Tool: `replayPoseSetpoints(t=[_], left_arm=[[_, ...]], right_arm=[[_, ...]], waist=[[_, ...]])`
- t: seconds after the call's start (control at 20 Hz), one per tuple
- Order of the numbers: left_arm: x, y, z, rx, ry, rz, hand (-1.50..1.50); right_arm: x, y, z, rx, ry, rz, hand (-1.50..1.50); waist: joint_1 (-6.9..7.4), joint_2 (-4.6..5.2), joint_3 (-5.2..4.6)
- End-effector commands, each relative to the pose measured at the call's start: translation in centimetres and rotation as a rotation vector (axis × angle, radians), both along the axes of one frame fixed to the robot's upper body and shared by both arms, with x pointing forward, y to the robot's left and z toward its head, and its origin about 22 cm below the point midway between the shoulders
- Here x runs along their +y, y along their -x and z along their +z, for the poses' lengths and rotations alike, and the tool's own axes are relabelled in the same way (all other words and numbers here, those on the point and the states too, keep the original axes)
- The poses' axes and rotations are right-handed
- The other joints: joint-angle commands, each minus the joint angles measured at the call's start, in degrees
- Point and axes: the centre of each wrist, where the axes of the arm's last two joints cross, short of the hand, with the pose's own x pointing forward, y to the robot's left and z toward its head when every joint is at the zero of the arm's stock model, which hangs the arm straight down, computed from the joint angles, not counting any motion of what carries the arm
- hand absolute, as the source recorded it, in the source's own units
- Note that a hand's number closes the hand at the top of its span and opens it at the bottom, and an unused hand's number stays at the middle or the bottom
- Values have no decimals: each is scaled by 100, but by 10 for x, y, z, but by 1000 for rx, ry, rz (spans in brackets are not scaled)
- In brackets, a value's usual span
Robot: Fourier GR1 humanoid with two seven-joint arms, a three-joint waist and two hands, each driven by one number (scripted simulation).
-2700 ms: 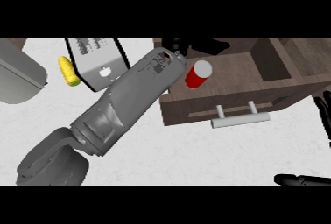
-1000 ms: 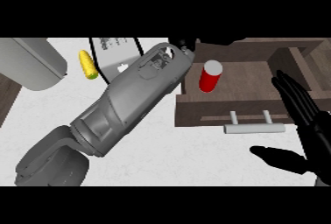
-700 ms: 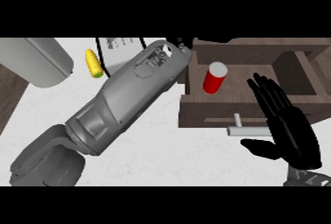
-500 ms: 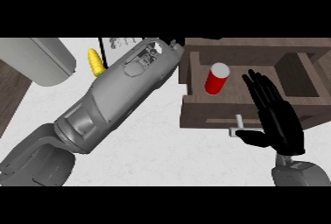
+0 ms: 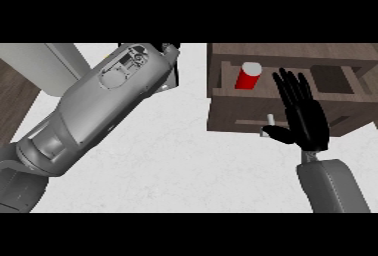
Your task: Pick up the can, place it into the drawer and close the drawer
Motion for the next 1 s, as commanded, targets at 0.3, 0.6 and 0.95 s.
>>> replayPoseSetpoints(t=[0.3, 0.6, 0.95], left_arm=[[56, 13, 7, 21, -24, 9, -150], [52, 21, -4, 49, -8, 12, -150], [76, 42, -19, 64, -12, -10, -150]], right_arm=[[-14, -31, -48, 35, 73, -62, -150], [9, -75, -35, -52, 60, -104, -150], [2, -101, -14, -98, 65, -152, -150]], waist=[[101, 104, 105], [77, 173, 111], [225, 190, 111]])
